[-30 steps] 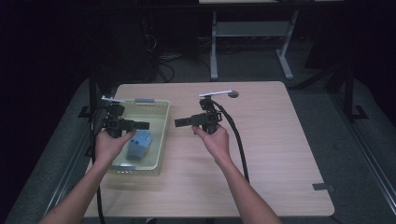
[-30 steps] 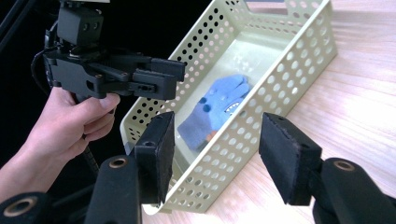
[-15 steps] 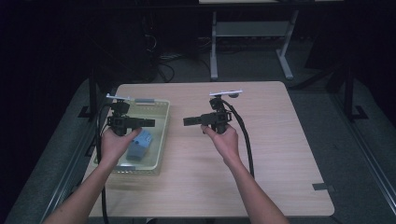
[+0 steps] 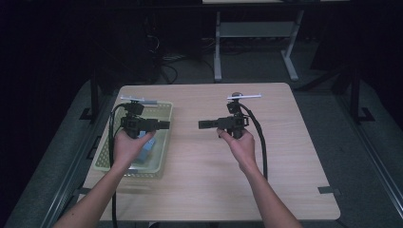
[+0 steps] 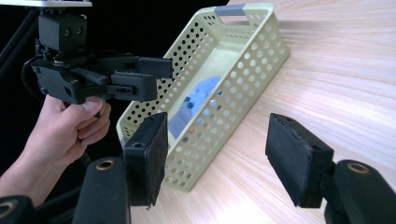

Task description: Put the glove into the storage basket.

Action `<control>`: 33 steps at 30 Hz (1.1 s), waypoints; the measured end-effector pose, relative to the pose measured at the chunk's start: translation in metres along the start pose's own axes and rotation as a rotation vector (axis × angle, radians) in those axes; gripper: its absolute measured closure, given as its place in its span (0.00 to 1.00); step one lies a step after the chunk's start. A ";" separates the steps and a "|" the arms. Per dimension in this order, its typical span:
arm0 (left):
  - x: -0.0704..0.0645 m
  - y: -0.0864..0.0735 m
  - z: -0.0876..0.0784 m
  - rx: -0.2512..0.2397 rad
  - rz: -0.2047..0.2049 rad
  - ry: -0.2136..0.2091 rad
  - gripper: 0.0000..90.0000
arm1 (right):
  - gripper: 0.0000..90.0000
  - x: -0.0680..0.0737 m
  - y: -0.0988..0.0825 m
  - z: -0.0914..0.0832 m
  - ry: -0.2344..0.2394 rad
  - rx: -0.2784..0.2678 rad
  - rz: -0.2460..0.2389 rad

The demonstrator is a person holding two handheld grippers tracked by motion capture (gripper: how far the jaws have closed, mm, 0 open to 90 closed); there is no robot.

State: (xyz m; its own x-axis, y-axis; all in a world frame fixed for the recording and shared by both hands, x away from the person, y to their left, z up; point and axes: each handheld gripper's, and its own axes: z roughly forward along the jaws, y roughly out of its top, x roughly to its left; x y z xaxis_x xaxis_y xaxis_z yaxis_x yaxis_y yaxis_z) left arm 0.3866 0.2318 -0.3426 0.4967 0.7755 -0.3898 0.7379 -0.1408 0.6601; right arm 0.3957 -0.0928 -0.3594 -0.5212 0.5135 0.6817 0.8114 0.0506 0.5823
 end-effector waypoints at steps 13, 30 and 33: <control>-0.018 -0.002 0.016 0.015 0.024 -0.030 0.34 | 0.41 -0.018 -0.013 -0.030 -0.038 -0.031 0.035; -0.034 -0.004 0.028 0.026 0.048 -0.060 0.31 | 0.39 -0.033 -0.025 -0.051 -0.063 -0.054 0.069; -0.037 -0.005 0.031 0.031 0.050 -0.063 0.30 | 0.38 -0.036 -0.027 -0.056 -0.070 -0.051 0.070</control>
State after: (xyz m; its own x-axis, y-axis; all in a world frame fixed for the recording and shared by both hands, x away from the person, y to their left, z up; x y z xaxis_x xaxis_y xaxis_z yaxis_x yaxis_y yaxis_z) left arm 0.3787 0.1845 -0.3509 0.5604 0.7270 -0.3968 0.7246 -0.1983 0.6600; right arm 0.3772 -0.1605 -0.3747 -0.4422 0.5730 0.6900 0.8297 -0.0308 0.5574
